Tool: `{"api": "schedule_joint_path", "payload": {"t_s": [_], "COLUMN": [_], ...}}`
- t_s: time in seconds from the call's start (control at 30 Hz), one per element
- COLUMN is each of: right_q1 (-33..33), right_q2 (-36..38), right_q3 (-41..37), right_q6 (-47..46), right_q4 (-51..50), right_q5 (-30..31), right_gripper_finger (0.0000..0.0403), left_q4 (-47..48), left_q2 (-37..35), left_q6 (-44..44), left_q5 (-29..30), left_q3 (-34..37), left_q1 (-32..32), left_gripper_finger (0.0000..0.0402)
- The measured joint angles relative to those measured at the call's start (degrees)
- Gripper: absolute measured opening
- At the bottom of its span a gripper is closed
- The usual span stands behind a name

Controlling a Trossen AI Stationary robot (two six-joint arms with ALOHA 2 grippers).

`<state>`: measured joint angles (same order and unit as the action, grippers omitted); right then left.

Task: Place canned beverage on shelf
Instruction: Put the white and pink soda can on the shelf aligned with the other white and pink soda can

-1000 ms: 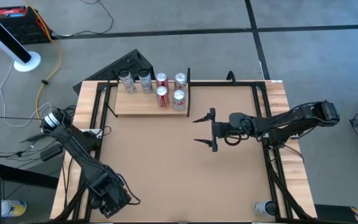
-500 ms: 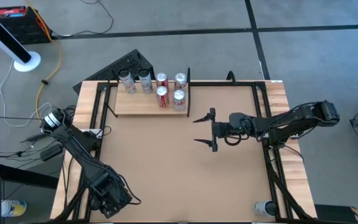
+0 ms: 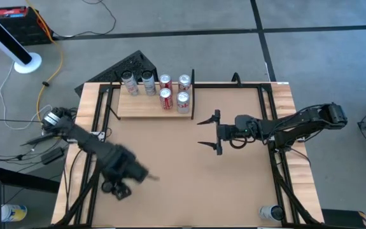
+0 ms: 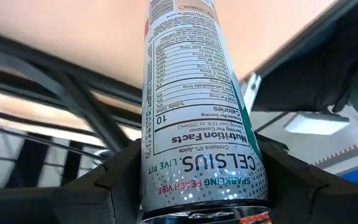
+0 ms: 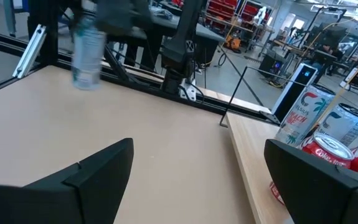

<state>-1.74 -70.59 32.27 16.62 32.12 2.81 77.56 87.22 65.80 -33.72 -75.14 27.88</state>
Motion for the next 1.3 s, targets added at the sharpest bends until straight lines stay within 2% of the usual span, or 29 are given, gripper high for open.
{"api": "schedule_joint_path", "payload": {"t_s": [0.23, 0.37, 0.53, 0.7, 0.83, 1.0, 1.3], "right_q1": [0.0, 0.33, 1.41, 1.95, 1.95, 1.95, 1.95], "right_q2": [0.02, 0.02, 0.02, 0.02, 0.02, 0.02, 0.02], "right_q3": [0.0, 0.0, 0.0, 0.0, 0.0, 0.0, 0.0], "right_q6": [1.36, 1.89, 1.5, 1.43, 1.4, 1.3, 1.3], "right_q4": [-0.12, -0.8, -1.43, -1.7, -1.7, -1.7, -1.69], "right_q5": [0.0, 0.0, 0.02, 0.02, 0.02, 0.02, 0.02], "right_gripper_finger": [0.0384, 0.0384, 0.0384, 0.0384, 0.0384, 0.0384, 0.0384], "left_q4": [9.13, 12.44, 12.53, 12.33, 12.52, 12.5, 12.38], "left_q2": [0.02, 0.08, 0.11, 0.13, 0.13, 0.13, 0.15], "left_q6": [-24.97, -35.91, -42.67, -45.28, -45.01, -42.96, -44.04], "left_q5": [2.76, 4.93, 5.88, 8.37, 10.21, 10.98, 9.88], "left_q3": [-0.3, -0.36, -0.36, -0.36, -0.36, -0.34, -0.34], "left_q1": [-21.37, -33.75, -47.27, -56.4, -60.6, -61.57, -59.37], "left_gripper_finger": [0.0235, 0.0235, 0.0235, 0.0235, 0.0235, 0.0235, 0.029]}}
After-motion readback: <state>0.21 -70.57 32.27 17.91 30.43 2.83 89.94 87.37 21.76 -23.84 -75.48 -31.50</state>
